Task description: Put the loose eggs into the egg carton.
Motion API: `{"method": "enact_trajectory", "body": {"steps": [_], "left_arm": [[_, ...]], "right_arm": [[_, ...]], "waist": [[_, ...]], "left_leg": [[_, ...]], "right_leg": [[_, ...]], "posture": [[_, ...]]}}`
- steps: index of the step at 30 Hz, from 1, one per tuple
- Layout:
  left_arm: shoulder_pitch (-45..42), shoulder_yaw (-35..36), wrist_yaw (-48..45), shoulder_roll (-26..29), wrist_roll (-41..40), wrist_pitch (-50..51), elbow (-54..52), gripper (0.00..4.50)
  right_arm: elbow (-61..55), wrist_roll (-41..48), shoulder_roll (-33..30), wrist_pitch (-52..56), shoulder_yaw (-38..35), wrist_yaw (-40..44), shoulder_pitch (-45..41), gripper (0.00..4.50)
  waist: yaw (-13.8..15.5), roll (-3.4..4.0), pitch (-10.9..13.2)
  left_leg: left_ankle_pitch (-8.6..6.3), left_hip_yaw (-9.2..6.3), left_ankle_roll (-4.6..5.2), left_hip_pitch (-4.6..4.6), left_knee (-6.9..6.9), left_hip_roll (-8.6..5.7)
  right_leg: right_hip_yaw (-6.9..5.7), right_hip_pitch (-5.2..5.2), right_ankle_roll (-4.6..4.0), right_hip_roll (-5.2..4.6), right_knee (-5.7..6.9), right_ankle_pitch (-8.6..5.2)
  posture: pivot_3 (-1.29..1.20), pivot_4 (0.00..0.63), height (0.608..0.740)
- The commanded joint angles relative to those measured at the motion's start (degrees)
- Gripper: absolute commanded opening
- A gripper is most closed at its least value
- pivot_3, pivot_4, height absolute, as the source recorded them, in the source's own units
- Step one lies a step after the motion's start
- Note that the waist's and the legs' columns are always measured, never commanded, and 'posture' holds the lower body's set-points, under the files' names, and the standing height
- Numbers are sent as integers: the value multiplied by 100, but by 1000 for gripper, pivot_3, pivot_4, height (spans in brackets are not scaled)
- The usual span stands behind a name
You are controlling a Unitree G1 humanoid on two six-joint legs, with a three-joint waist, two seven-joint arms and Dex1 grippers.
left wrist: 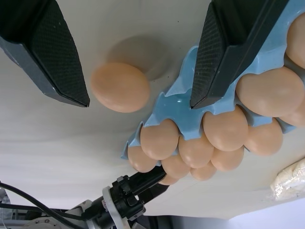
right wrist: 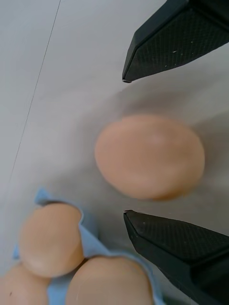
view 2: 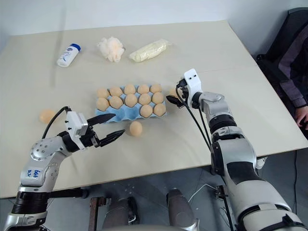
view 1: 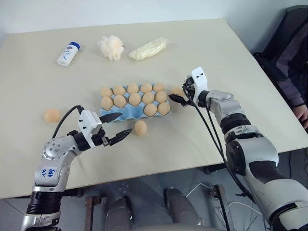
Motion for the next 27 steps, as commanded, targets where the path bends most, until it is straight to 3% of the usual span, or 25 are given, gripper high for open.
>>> {"method": "enact_trajectory", "body": {"steps": [1, 3, 6, 11, 17, 21, 27], "left_arm": [[-16, 48, 1, 26, -28, 0, -145, 3567], [-10, 55, -5, 32, -31, -2, -148, 3567], [-10, 61, -2, 36, -28, -2, -151, 3567], [31, 123, 32, 36, -61, 10, -179, 3567], [226, 520, -47, 240, -214, 26, -152, 3567], [451, 886, -199, 468, -264, -26, 43, 3567], [637, 1169, -355, 629, -214, -166, 413, 3567]], "right_arm": [[-67, 122, 43, -162, -108, -74, 13, 4487], [-54, 125, 80, -202, -109, -77, 53, 4487], [-116, 157, 141, -312, -113, 11, 151, 3930], [-467, 297, 134, -708, -209, 90, 331, 2318], [-1833, 452, -128, -677, -49, 809, 800, 2318], [-3695, 725, -165, 328, 326, 1363, 1265, 2318], [-5675, 803, 390, 1817, 1180, 1033, 1801, 2318]], "waist": [[2, 0, 0], [3, 0, 0], [4, 0, 0], [-1, 0, 0], [8, 1, 0], [7, 1, 1], [18, 1, 0]], "left_leg": [[0, 0, 0, 0, 0, 0], [0, 0, 0, 0, -1, 0], [0, -1, 0, 0, -2, 0], [0, 0, 0, 0, -2, 0], [0, -2, -1, 0, -3, 0], [-1, -6, -2, 0, -12, 1], [0, -7, -7, 2, -26, 6]], "right_leg": [[0, 0, 0, 0, 0, 0], [0, 0, 0, 0, 0, 0], [-1, 0, 0, 0, -1, 0], [-1, 0, 0, 0, -2, 0], [-1, 0, 0, 0, -2, 0], [-5, -2, 0, 0, -3, 0], [-11, -9, -6, 3, 0, -3]], "posture": [[0, 150, 740], [0, 150, 740], [0, 150, 740], [0, 150, 740], [0, 150, 740], [0, 150, 740], [0, 150, 740]]}}
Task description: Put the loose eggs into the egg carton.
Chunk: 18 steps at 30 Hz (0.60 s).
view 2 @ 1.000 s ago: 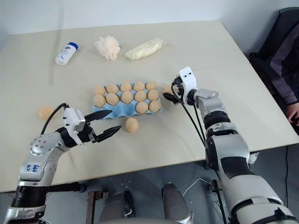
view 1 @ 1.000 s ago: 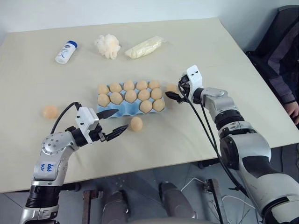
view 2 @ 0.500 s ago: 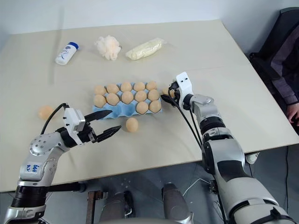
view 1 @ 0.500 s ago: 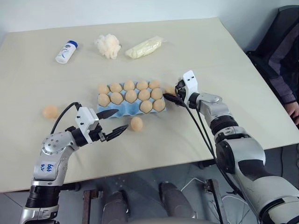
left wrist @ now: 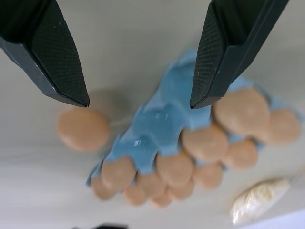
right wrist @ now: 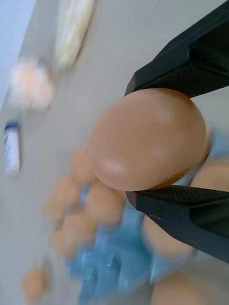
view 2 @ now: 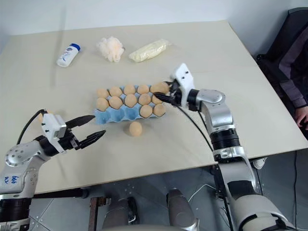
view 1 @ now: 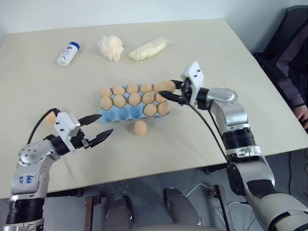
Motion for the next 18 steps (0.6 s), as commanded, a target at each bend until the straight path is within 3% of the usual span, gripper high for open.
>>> {"method": "enact_trajectory", "body": {"steps": [1, 8, 11, 15, 18], "left_arm": [[31, 244, -63, 84, -64, -153, 114, 3567], [191, 166, 44, -57, -64, -81, -173, 3567], [232, 169, 84, -73, -76, -47, -256, 3567], [276, 190, 126, -63, -106, 21, -359, 3567], [275, 204, 123, -52, -120, 47, -361, 3567]], "right_arm": [[-927, 51, 347, 650, 550, -224, 218, 2318], [-299, -557, 903, 18, 1233, -966, 162, 2318], [-178, -533, 877, -113, 1186, -931, 180, 2974], [-464, -387, 736, -137, 1077, -743, 219, 4325], [-1082, -102, 534, -185, 973, -423, 327, 4460]], "waist": [[17, -3, -2], [93, -14, -8], [120, -15, -8], [157, -16, -9], [171, -16, -9]], "left_leg": [[1, -1, -1, 0, -9, -1], [3, -1, -4, -6, -35, -7], [5, 3, -7, -6, -50, -7], [8, 4, -14, -10, -63, -5], [8, 9, -15, -16, -62, -5]], "right_leg": [[-2, -3, -1, -1, 0, 0], [-7, -17, -3, -5, -6, -1], [-7, -28, -3, -6, -6, -1], [-7, -43, -3, -4, 1, -1], [-5, -52, -3, -5, 2, -1]], "posture": [[0, 150, 740], [0, 150, 740], [0, 150, 740], [0, 150, 740], [0, 150, 740]]}}
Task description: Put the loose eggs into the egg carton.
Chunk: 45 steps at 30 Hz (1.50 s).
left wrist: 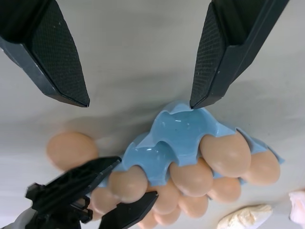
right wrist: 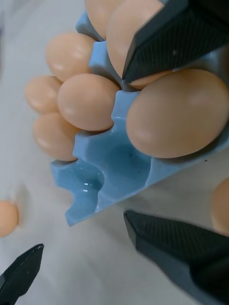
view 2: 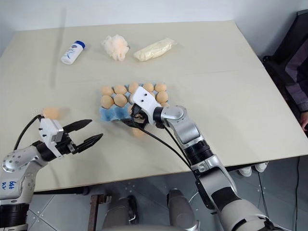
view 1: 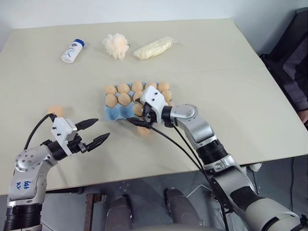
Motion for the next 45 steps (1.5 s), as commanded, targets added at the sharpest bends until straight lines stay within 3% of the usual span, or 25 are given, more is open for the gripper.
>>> {"method": "enact_trajectory", "body": {"steps": [1, 8, 12, 16, 22, 34, 39, 45], "left_arm": [[37, 96, 6, 27, -120, 24, -189, 3567], [-67, 0, -184, 120, -71, -15, -100, 3567], [-54, 22, -410, 257, -114, 51, -18, 3567], [17, 44, -612, 406, -124, 110, 29, 4414], [-20, -12, -630, 374, -51, 47, 16, 4491], [-493, -1556, 641, -869, 523, 585, -724, 4491], [-763, -2293, 1315, -1587, 1194, 444, -407, 4491], [-1254, -2690, 1928, -2273, 1811, -24, 256, 4491]], "right_arm": [[-1020, 436, -283, -175, -290, 405, 103, 4460], [-1995, 1311, -1272, -848, -1017, 1352, 1279, 4460], [-2152, 1862, -2119, -678, -1420, 2098, 2071, 4460], [-1992, 1983, -2634, -1111, -1866, 2357, 2777, 4500], [-1895, 1986, -2739, -1537, -2253, 2146, 3247, 4500], [-2566, 2024, -2709, -1481, -2331, 1477, 3669, 4500], [-2872, 2069, -2739, -1328, -2387, 1286, 3802, 4500], [-3212, 2200, -2848, -1082, -2518, 1111, 3982, 4500]], "waist": [[8, 0, 0], [80, -4, -2], [159, -5, -1], [158, -7, 0], [152, -8, 0], [312, -7, 0], [336, -8, 0], [361, -7, 0]], "left_leg": [[0, 2, 0, -8, 0, 0], [-1, 1, 1, -12, -1, 1], [-3, 15, 6, -12, 4, 0], [-2, 20, 9, -2, 5, 0], [-1, 21, 16, 21, 11, 0], [0, 2, 16, 25, 33, -3], [-3, -4, 20, 26, 46, -9], [-6, -16, 26, 24, 69, -13]], "right_leg": [[1, -9, 0, 0, 1, 0], [-1, -12, 0, 0, -2, 0], [9, -10, 0, 0, -17, 0], [15, -3, -9, 1, -19, -5], [19, 22, -11, 0, -18, -4], [14, 46, -7, 2, -20, -2], [15, 60, 0, 1, -25, 2], [14, 70, 5, 0, -21, 6]], "posture": [[0, 150, 740], [0, 150, 740], [0, 150, 740], [0, 150, 740], [0, 150, 740], [0, 150, 740], [0, 150, 740], [0, 150, 740]]}}
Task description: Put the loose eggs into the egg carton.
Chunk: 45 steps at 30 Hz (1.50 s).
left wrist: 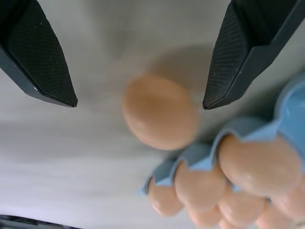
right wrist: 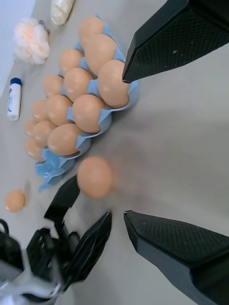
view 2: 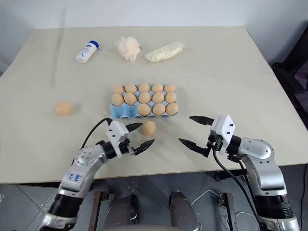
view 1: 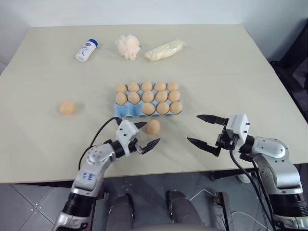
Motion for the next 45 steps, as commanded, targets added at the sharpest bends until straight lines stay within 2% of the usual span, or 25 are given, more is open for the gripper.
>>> {"method": "enact_trajectory", "body": {"steps": [1, 7, 14, 15, 17, 19, 23, 25, 28, 32, 38, 45], "left_arm": [[-309, -277, 283, -308, 359, -403, 349, 4491], [-551, -307, 375, -610, 413, -531, 788, 4491], [-803, -365, 126, -754, 304, -523, 1199, 2242], [-798, -357, 110, -740, 315, -534, 1176, 2008], [-736, -258, -3, -703, 188, -623, 1009, 1911], [-672, -139, -165, -649, 25, -818, 855, 1908], [-619, 412, -819, -404, -813, -1238, 354, 1908], [-778, 613, -896, -193, -895, -1239, 299, 1908], [-1162, 857, -857, 54, -827, -1278, 657, 1908], [-1746, 1040, -730, 284, -498, -1514, 1726, 1908], [-2300, 938, -978, 166, -435, -1999, 2759, 1908], [-2236, 1027, -1473, 313, -643, -1892, 2661, 4080]], "right_arm": [[-362, 190, -160, 127, -234, -104, 119, 4500], [-509, 232, -202, 229, -280, -218, 242, 4500], [-588, 256, -166, 284, -260, -336, 329, 4500], [-599, 258, -165, 295, -261, -351, 327, 4500], [-589, 251, -164, 294, -260, -372, 323, 4500], [-571, 233, -161, 279, -251, -392, 323, 4500], [-542, 209, -138, 263, -196, -417, 309, 4500], [-520, 210, -135, 267, -172, -407, 282, 4500], [-486, 201, -131, 278, -135, -405, 215, 4500], [-516, 198, -107, 304, -92, -448, 149, 4500], [-560, 194, -106, 292, -104, -502, 163, 4500], [-574, 208, -95, 255, -127, -574, 164, 4500]], "waist": [[8, 0, 0], [7, 0, 0], [89, 0, 0], [103, 0, 0], [117, 0, 0], [115, 0, 0], [114, 0, 0], [119, 1, 0], [121, 0, 0], [135, 0, 0], [142, 0, 0], [127, 0, 0]], "left_leg": [[-2, 0, 3, -2, 8, 0], [-11, 1, 14, -6, 19, -2], [-12, 0, 16, -5, 28, -4], [-11, 1, 15, -5, 28, -5], [-12, 0, 15, -6, 26, -5], [-12, -1, 14, -6, 22, -4], [-12, 1, 12, -8, 18, -2], [-12, 1, 12, -8, 19, -1], [-13, 0, 19, -8, 25, -4], [-21, 0, 39, -9, 32, -8], [-19, 2, 25, -19, 23, -6], [-23, 12, 20, -21, 22, 0]], "right_leg": [[1, 0, 1, 0, 1, 1], [3, 5, 6, -2, -1, 3], [5, 7, 11, -2, 0, 6], [5, 7, 11, -3, -1, 6], [4, 7, 11, -3, -1, 6], [3, 6, 10, -3, -3, 6], [1, 4, 10, -2, -5, 6], [-1, 5, 9, -2, -4, 6], [0, 8, 10, -3, -2, 7], [0, 13, 14, -6, -6, 11], [-3, 4, 15, -5, -23, 10], [-3, 2, 16, -2, -36, 10]], "posture": [[0, 150, 740], [0, 150, 740], [0, 150, 740], [0, 150, 740], [0, 150, 740], [0, 150, 740], [0, 150, 740], [0, 150, 740], [0, 150, 740], [0, 150, 740], [0, 150, 740], [0, 150, 740]]}}
